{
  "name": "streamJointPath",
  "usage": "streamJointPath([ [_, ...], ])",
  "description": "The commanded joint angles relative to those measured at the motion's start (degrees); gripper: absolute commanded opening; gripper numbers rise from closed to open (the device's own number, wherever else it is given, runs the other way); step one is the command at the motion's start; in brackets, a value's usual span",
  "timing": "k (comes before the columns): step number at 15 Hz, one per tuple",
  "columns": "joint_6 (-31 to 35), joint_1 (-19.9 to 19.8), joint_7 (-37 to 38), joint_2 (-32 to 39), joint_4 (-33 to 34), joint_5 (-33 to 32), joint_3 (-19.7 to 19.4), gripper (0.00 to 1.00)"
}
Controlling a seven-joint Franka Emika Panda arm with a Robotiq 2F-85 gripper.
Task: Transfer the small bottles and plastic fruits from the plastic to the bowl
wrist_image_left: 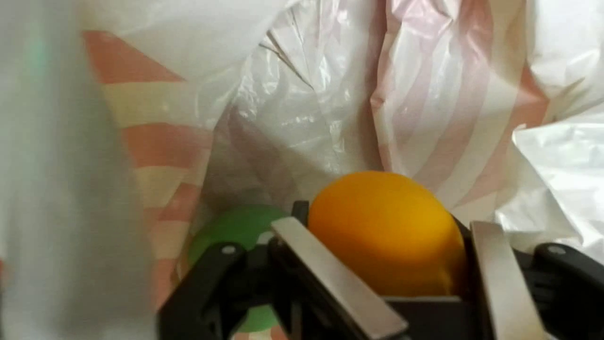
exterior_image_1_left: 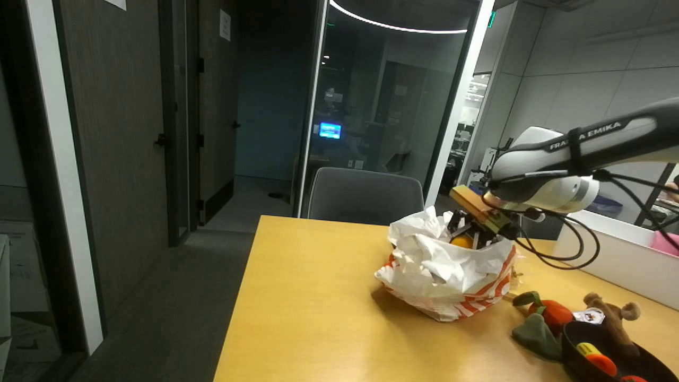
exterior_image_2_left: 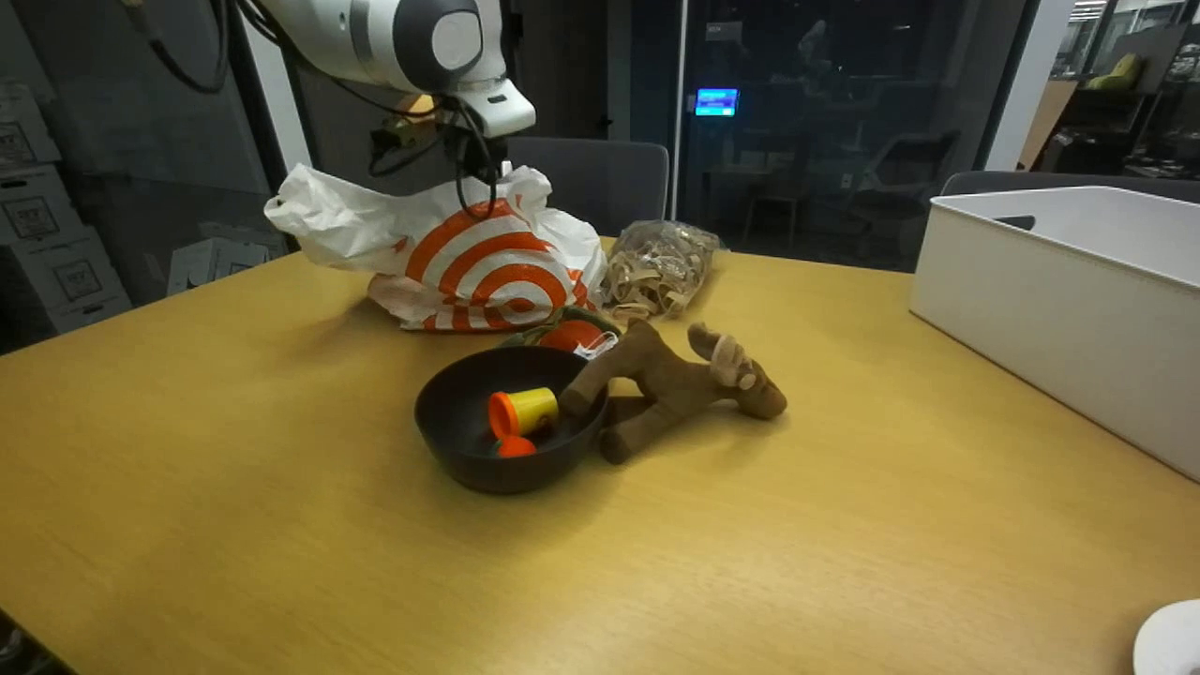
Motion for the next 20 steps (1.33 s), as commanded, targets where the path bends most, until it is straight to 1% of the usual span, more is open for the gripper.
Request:
streamJointPath([
  [1,-7.27,-9.32,-15.62,-4.79,-2.36,10.59,7.84,0.37],
  [2,-11.4,-10.1,-19.78,-5.43,-2.22,13.08,7.39,0.37],
  [3,-16.13,-5.92,-24.25,-6.37,-1.81,16.39,1.61,0.37],
  [4,-20.26,-5.69,-27.3,-6.55,-1.47,16.84,0.25,0.37],
  [5,-22.65,-4.8,-30.44,-7.21,-1.71,16.04,-1.57,0.37],
  [6,-22.28,-3.67,-32.31,-8.18,-2.69,14.51,-3.28,0.37],
  [7,-19.71,-2.76,-34.27,-10.1,-4.39,13.66,-4.75,0.37],
  [8,-18.64,-2.26,-36.72,-11.41,-5.5,13.91,-5.79,0.37],
  [10,-16.04,-1.96,-43.02,-15.57,-8.81,16.47,-7.16,0.37],
  [12,-14.79,-1.99,-49.3,-19.6,-11.6,19.16,-8.08,0.37],
  [13,-16.09,-2.14,-52.32,-21.29,-12.36,21.07,-8.5,0.37],
  [14,-18.75,-2.36,-57.22,-23.04,-12.92,23.93,-8.89,0.37],
  [16,-22.55,-2.1,-63.81,-25.94,-14.12,27.03,-10.27,0.37],
  [18,-22.76,-1.77,-65.13,-29.22,-16.25,27.13,-11.49,0.37],
  [19,-22.01,-1.72,-64.18,-30.69,-17.38,25.72,-11.82,0.37],
  [20,-20.4,-1.91,-61.09,-32.05,-18.67,23.01,-11.9,0.37],
])
